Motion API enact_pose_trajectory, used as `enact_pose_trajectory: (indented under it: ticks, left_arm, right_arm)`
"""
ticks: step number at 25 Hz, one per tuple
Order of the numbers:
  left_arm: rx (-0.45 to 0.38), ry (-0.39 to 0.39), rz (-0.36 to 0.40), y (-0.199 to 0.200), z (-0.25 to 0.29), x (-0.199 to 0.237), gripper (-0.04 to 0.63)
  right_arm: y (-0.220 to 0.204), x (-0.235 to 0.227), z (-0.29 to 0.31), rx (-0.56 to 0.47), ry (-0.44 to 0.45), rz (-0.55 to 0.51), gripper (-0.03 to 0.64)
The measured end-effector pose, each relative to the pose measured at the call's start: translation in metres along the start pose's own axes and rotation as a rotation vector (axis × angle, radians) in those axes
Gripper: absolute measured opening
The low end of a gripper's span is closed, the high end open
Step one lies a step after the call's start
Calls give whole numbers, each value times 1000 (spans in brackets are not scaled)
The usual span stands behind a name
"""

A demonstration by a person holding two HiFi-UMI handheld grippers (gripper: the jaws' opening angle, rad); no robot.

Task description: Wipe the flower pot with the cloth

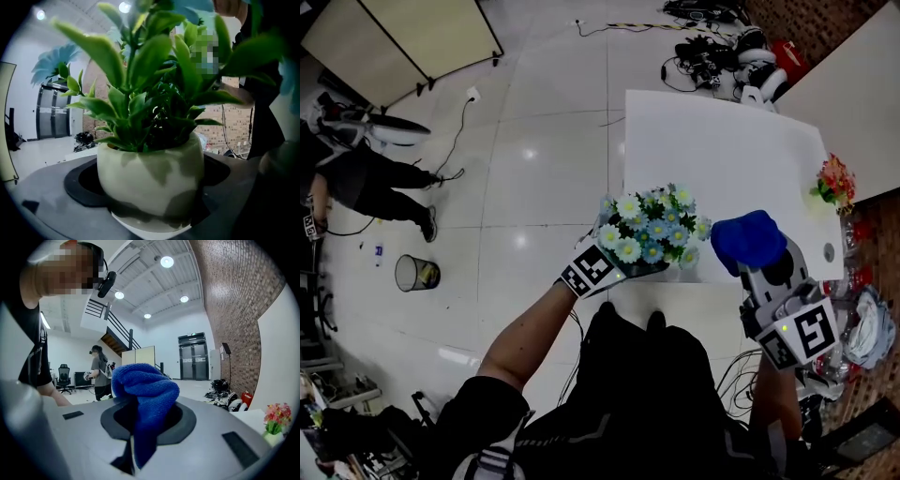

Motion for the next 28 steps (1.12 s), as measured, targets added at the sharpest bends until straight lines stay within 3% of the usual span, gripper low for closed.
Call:
enact_pose_trajectory:
  ticks: [10,16,23,28]
  left_arm:
    - [30,-12,11,-75,41,-10,581]
    - [52,-22,40,-87,47,-18,581]
    - [100,-34,75,-101,53,-16,581]
    - [83,-40,108,-102,55,-12,581]
  right_arm:
    - [-77,-18,30,64,-31,8,71]
    - [-96,-21,33,89,-65,16,71]
    - [-102,-26,43,112,-20,37,69]
    - [-106,-25,48,115,-24,-28,69]
Point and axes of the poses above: the fingertips, and each gripper's own axes: z forward along the fingers, x to its left, y out of its top, the point moved 9 cm from there along -z, backward along the fingers, and after that the axes turned 9 degrees about x, right-handed, at the moved point
